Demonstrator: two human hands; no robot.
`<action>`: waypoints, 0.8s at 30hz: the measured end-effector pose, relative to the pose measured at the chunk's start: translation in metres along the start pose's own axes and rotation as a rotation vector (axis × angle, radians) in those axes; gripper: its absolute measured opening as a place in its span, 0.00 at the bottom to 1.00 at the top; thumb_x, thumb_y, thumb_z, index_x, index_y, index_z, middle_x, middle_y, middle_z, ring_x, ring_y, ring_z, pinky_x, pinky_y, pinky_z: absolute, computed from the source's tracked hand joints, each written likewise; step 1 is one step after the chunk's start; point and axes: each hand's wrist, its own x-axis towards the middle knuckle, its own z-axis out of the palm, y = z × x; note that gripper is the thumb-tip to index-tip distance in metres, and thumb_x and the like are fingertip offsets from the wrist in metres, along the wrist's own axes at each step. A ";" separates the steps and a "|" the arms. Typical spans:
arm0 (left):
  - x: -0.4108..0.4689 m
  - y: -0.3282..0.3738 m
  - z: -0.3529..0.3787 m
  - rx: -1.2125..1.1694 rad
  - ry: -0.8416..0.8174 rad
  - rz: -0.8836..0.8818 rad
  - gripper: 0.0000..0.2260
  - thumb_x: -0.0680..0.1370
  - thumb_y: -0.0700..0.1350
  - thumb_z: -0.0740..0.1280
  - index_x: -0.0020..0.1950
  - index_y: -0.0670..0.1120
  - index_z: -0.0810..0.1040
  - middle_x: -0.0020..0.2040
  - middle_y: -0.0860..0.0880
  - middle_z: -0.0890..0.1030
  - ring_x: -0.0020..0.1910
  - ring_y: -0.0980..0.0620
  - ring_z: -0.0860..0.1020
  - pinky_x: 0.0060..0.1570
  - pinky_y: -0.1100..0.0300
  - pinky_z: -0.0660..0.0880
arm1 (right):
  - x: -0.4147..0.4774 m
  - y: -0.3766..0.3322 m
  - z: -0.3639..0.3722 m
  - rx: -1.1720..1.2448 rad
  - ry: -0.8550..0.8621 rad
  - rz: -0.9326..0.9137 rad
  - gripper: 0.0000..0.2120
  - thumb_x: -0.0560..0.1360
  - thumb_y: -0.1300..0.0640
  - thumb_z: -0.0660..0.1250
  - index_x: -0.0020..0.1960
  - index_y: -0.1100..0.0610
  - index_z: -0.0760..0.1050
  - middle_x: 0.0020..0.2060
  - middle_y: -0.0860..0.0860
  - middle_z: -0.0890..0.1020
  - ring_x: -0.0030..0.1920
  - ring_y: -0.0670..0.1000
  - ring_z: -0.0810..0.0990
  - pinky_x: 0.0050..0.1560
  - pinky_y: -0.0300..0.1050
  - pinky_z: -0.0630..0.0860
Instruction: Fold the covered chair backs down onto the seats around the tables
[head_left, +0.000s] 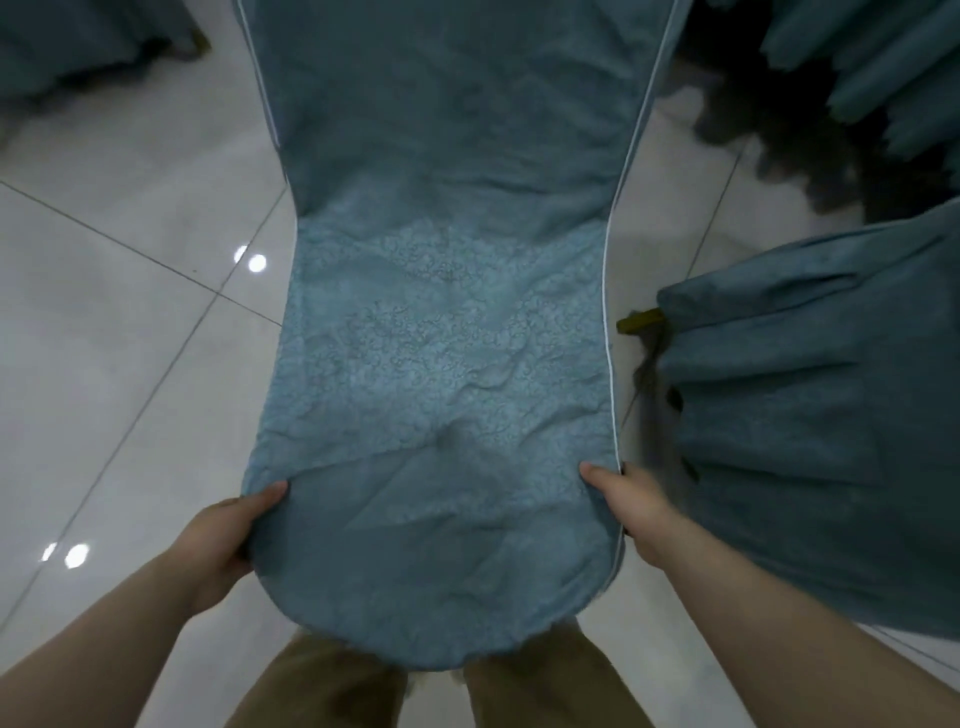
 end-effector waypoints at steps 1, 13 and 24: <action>-0.016 0.005 0.000 -0.020 -0.009 -0.001 0.13 0.76 0.47 0.67 0.55 0.40 0.77 0.53 0.43 0.81 0.49 0.46 0.79 0.47 0.52 0.74 | -0.015 -0.008 -0.007 -0.005 0.003 -0.018 0.16 0.74 0.56 0.71 0.58 0.62 0.77 0.52 0.58 0.82 0.50 0.58 0.81 0.53 0.51 0.78; -0.155 0.081 0.013 -0.069 -0.034 -0.006 0.24 0.75 0.55 0.68 0.65 0.43 0.73 0.59 0.44 0.79 0.55 0.44 0.78 0.50 0.48 0.74 | -0.156 -0.062 -0.070 -0.429 0.133 -0.502 0.27 0.74 0.49 0.68 0.70 0.55 0.64 0.67 0.54 0.72 0.66 0.54 0.71 0.63 0.48 0.69; -0.223 0.148 0.035 0.055 -0.005 -0.024 0.23 0.74 0.56 0.69 0.60 0.42 0.72 0.53 0.42 0.79 0.47 0.42 0.78 0.47 0.47 0.74 | -0.252 -0.103 -0.108 -1.425 -0.074 -1.046 0.44 0.72 0.33 0.60 0.77 0.45 0.38 0.76 0.45 0.39 0.75 0.49 0.34 0.70 0.53 0.27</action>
